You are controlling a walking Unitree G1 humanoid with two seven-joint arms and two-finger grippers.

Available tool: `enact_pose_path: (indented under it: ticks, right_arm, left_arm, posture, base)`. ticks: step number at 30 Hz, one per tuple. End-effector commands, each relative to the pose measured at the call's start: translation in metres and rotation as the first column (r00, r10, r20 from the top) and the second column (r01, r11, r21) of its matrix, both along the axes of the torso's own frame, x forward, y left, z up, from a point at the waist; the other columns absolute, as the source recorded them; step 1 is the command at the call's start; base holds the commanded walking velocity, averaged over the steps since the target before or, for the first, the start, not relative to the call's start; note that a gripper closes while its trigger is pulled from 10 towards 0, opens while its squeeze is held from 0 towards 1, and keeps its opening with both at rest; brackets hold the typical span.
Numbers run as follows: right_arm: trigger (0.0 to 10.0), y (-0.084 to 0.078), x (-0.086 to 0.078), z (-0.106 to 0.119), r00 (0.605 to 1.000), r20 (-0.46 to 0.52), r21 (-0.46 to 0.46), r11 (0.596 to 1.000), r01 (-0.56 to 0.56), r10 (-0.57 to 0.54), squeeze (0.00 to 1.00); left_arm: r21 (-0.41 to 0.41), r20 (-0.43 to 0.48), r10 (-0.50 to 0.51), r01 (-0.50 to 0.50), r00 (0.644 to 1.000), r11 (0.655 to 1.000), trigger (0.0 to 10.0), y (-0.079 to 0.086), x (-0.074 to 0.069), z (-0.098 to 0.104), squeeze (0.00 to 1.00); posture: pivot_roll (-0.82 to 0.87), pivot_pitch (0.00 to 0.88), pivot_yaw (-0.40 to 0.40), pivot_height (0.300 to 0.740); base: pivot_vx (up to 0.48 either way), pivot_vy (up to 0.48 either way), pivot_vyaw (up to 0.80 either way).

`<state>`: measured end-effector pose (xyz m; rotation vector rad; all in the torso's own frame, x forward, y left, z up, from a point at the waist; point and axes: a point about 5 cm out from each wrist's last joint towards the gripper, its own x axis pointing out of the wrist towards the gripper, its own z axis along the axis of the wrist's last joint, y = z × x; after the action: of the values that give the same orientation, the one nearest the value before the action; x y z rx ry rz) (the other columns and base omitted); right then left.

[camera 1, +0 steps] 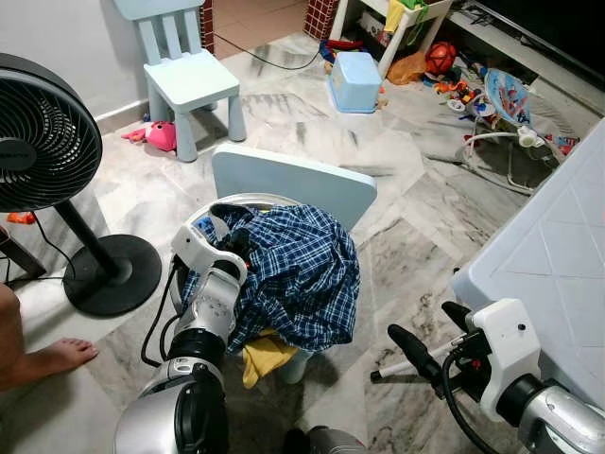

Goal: Hang hanger

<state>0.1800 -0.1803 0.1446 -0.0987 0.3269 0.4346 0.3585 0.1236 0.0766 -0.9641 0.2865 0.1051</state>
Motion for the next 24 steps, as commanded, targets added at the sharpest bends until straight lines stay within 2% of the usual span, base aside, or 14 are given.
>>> enact_pose_path:
  ticks: [1,10,16,20,24]
  right_arm:
    - [10.0,-0.001,-0.002,0.000,1.000,-0.008,-0.011,1.000,0.000,0.000,0.00]
    - [10.0,0.000,0.002,-0.001,1.000,-0.003,-0.009,1.000,0.002,-0.002,0.00]
    - [10.0,0.005,0.011,-0.003,1.000,0.018,0.008,1.000,0.003,-0.004,0.00]
    - [10.0,0.011,0.020,-0.006,0.999,0.037,0.028,1.000,-0.002,0.001,0.00]
    - [10.0,0.017,0.030,-0.009,0.998,0.057,0.049,0.999,-0.001,-0.002,0.00]
  left_arm:
    - [-0.019,-0.006,-0.026,0.025,1.000,0.999,0.0,-0.010,0.001,0.000,0.00]
    - [-0.051,-0.021,-0.015,0.014,1.000,0.999,0.0,-0.013,0.000,-0.002,0.00]
    - [-0.068,0.000,-0.024,0.023,1.000,0.997,0.0,-0.017,0.001,0.003,0.00]
    - [-0.045,0.028,-0.045,0.046,0.999,0.998,0.0,-0.014,0.001,0.007,0.00]
    - [0.036,0.052,-0.077,0.075,0.996,0.997,0.0,-0.009,-0.002,0.009,0.00]
  posture:
    - [-0.35,0.208,-0.190,0.740]
    - [-0.35,0.198,-0.182,0.740]
    - [-0.33,0.171,-0.165,0.740]
    - [-0.29,0.138,-0.142,0.740]
    - [-0.24,0.106,-0.115,0.740]
  base:
    - [0.000,0.000,0.00]
    - [0.000,0.000,0.00]
    - [0.000,0.000,0.00]
    - [0.000,0.000,0.00]
    - [0.000,0.000,0.00]
